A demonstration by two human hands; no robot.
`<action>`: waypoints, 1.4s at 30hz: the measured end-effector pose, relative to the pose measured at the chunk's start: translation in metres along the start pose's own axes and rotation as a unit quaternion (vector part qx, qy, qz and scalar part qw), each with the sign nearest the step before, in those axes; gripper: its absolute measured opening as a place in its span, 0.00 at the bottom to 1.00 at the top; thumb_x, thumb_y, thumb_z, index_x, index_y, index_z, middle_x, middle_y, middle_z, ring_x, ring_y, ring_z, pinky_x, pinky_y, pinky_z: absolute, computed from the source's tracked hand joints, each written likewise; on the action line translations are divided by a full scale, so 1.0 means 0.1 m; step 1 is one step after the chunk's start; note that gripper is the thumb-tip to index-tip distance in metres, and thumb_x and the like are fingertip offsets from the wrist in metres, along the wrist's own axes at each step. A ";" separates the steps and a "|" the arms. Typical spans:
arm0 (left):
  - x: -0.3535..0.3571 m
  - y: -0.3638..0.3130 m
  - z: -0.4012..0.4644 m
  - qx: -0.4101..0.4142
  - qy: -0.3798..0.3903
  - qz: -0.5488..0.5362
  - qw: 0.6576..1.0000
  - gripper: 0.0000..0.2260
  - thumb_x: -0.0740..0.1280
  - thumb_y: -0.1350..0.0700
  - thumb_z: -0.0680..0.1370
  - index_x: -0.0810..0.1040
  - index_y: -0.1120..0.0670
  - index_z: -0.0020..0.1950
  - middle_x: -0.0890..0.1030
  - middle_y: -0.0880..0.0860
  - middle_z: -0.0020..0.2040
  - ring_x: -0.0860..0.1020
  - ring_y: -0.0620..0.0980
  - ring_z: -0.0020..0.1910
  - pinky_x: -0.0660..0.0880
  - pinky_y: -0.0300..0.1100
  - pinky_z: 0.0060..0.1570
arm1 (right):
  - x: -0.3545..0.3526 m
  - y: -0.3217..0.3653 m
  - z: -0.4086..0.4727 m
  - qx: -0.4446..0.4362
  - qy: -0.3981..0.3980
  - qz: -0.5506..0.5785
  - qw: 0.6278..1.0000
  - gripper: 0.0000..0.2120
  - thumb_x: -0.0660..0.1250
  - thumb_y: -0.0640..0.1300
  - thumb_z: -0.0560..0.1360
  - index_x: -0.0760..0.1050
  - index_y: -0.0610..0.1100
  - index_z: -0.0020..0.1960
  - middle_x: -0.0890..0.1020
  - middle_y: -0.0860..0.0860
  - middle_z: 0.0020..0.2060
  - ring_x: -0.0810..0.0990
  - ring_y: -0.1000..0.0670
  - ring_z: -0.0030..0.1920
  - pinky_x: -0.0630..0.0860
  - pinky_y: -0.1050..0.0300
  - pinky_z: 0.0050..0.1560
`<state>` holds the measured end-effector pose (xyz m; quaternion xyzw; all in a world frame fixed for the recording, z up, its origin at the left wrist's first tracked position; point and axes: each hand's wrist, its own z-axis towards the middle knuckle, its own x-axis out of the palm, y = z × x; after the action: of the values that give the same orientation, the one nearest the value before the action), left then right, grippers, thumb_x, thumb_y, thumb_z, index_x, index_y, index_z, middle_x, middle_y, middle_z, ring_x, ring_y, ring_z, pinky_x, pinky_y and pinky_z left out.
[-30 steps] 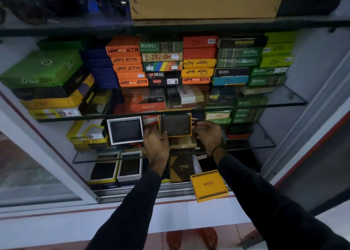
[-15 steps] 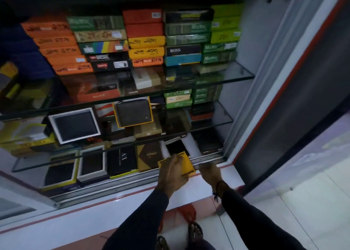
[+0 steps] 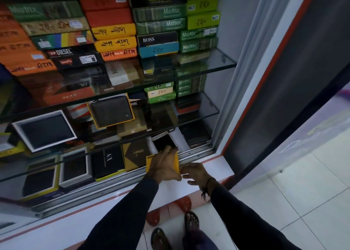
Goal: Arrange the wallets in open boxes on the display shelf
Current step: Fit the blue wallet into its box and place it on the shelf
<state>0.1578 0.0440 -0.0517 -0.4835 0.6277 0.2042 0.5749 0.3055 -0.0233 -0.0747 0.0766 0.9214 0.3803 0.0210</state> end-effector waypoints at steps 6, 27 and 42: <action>-0.28 0.22 -0.20 0.006 -0.012 -0.080 0.997 0.51 0.80 0.40 0.57 0.61 0.46 0.76 0.68 0.49 0.69 0.73 0.55 0.65 0.75 0.48 0.56 | 0.05 -0.03 0.06 -0.009 -0.003 -0.032 0.999 0.17 0.77 0.53 0.69 0.84 0.41 0.49 0.86 0.45 0.44 0.81 0.48 0.45 0.75 0.56 0.43; -0.40 1.51 -1.27 -0.263 -0.167 -0.356 0.881 0.17 0.71 0.66 0.76 0.81 0.55 0.63 0.83 0.57 0.56 0.81 0.57 0.57 0.81 0.51 0.56 | 0.67 0.14 -0.10 -0.084 -0.012 -0.053 0.995 0.08 0.81 0.41 0.63 0.83 0.46 0.30 0.79 0.47 0.32 0.73 0.48 0.36 0.59 0.57 0.32; 0.02 1.49 -1.34 -0.255 -0.112 -0.460 0.843 0.26 0.78 0.73 0.63 0.79 0.54 0.55 0.81 0.53 0.51 0.81 0.57 0.54 0.81 0.50 0.50 | 1.28 0.14 0.04 -0.152 -0.090 -0.437 0.882 0.16 0.77 0.56 0.64 0.85 0.43 0.42 0.87 0.48 0.40 0.84 0.49 0.41 0.81 0.56 0.41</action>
<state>-0.0374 0.0009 -0.0638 -0.8202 0.1902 0.1223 0.5255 0.1814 0.0096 -0.0653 -0.3046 0.7865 0.4590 0.2793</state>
